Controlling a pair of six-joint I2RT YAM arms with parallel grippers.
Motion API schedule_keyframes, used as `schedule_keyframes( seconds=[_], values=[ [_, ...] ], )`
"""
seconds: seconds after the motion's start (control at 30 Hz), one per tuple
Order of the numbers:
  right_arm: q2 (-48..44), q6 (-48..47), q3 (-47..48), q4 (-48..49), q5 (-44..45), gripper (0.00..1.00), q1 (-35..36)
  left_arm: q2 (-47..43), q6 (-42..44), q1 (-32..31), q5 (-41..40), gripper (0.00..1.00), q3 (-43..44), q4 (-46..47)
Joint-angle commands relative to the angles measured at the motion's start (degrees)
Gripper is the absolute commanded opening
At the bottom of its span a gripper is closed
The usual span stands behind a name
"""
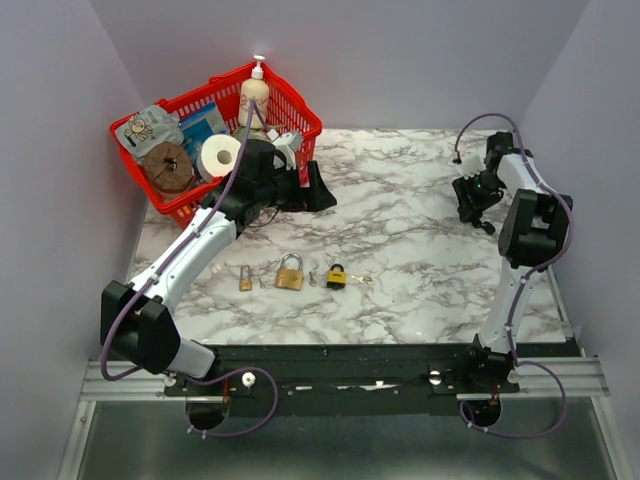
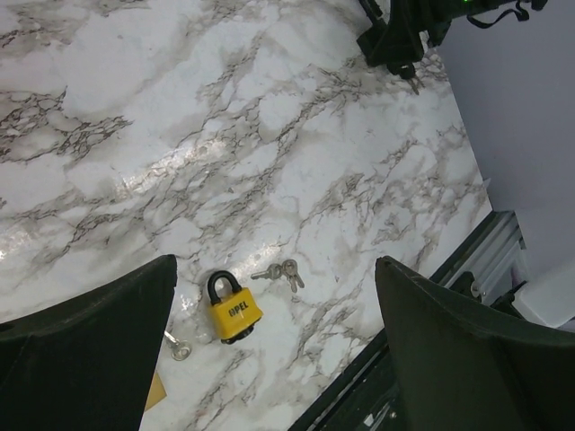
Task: Lock with the key
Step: Pick up the lock from the center of the board.
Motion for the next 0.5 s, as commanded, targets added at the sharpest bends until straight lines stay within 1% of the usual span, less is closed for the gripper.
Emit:
schedule_keyframes(
  seconds=[0.0,0.03,0.13,0.27,0.33,0.43,0.47],
  values=[
    [-8.6,-3.7,-13.5,4.8,-1.1,0.33,8.0,-2.2,-0.4,0.5,0.2,0.99,-0.9,0.3],
    [-12.1,-3.7,-18.2,6.6,-1.4,0.33,10.3,-2.6,-0.5,0.5,0.1,0.99,-1.2,0.2],
    [-17.5,-3.2,-23.7,7.9,-4.5,0.33,15.5,-3.7,-0.5,0.6,-0.2,0.99,-2.3,0.4],
    [-22.2,-4.3,-33.1,9.2,-6.6,0.33,20.7,-4.9,-0.9,0.9,-0.5,0.99,-3.9,0.6],
    [-23.9,-5.6,-35.8,10.8,-7.3,0.33,23.1,-5.6,-1.2,1.1,-0.5,0.99,-4.6,0.7],
    [-26.7,-7.7,-39.8,12.6,-7.7,0.38,25.2,-6.2,-1.5,1.3,-0.6,0.99,-5.4,1.0],
    [-27.1,-7.8,-40.2,12.9,-7.6,0.48,25.5,-6.3,-1.4,1.4,-0.7,0.99,-5.6,1.1]
  ],
)
